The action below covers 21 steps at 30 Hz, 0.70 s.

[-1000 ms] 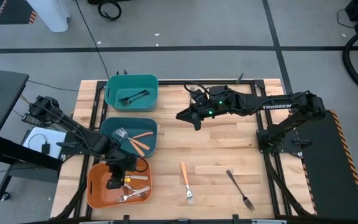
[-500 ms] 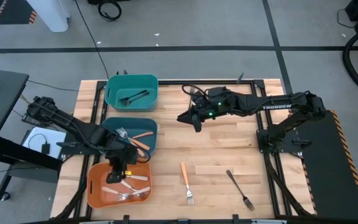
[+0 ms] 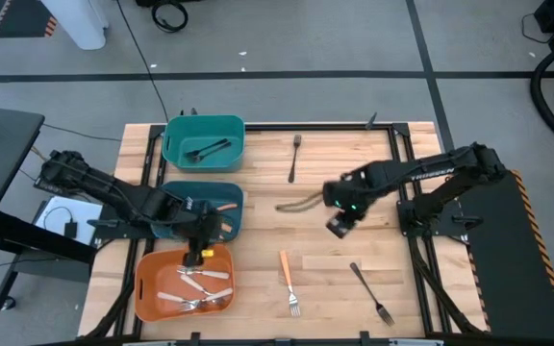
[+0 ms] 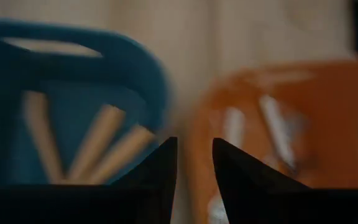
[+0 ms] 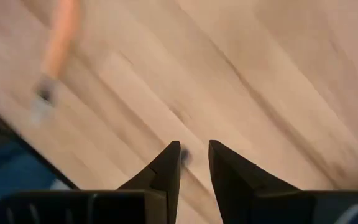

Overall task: Sort silverware by color (type)
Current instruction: Put the black fork into the green bin

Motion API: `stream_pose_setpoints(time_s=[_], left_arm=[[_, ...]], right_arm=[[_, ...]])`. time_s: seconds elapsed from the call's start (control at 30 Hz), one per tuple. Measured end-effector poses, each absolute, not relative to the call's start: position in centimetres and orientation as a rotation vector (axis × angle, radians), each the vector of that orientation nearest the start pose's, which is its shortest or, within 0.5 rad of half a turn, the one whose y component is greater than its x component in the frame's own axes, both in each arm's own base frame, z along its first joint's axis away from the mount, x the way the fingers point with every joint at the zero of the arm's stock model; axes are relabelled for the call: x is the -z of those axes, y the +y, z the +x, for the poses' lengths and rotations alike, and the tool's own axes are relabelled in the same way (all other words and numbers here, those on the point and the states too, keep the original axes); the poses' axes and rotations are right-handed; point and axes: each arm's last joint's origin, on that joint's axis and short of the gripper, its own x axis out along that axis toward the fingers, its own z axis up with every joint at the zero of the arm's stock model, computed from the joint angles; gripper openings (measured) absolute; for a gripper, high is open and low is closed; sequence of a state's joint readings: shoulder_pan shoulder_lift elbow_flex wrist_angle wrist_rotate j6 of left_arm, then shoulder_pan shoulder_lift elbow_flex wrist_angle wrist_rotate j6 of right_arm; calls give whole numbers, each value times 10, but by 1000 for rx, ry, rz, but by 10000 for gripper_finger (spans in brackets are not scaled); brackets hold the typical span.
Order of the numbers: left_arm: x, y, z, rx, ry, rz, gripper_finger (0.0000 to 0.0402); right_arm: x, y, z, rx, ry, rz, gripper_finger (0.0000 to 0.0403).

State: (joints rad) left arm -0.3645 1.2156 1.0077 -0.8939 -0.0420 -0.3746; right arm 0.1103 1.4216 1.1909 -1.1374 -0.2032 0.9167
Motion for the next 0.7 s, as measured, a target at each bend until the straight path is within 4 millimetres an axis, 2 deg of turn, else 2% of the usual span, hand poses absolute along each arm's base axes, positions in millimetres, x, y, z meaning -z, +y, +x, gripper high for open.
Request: stream_pose_setpoints(time_s=[0.13,0.33,0.7], left_arm=[[-274,-64,217,-53,1056,-91,112],[-280,-53,229,-91,946,-144,112],[-294,-52,246,-32,733,-113,112]], right_arm=[[-271,63,234,444,1506,773,92],[-271,102,222,467,1470,704,91],[-266,145,205,517,1443,857,110]])
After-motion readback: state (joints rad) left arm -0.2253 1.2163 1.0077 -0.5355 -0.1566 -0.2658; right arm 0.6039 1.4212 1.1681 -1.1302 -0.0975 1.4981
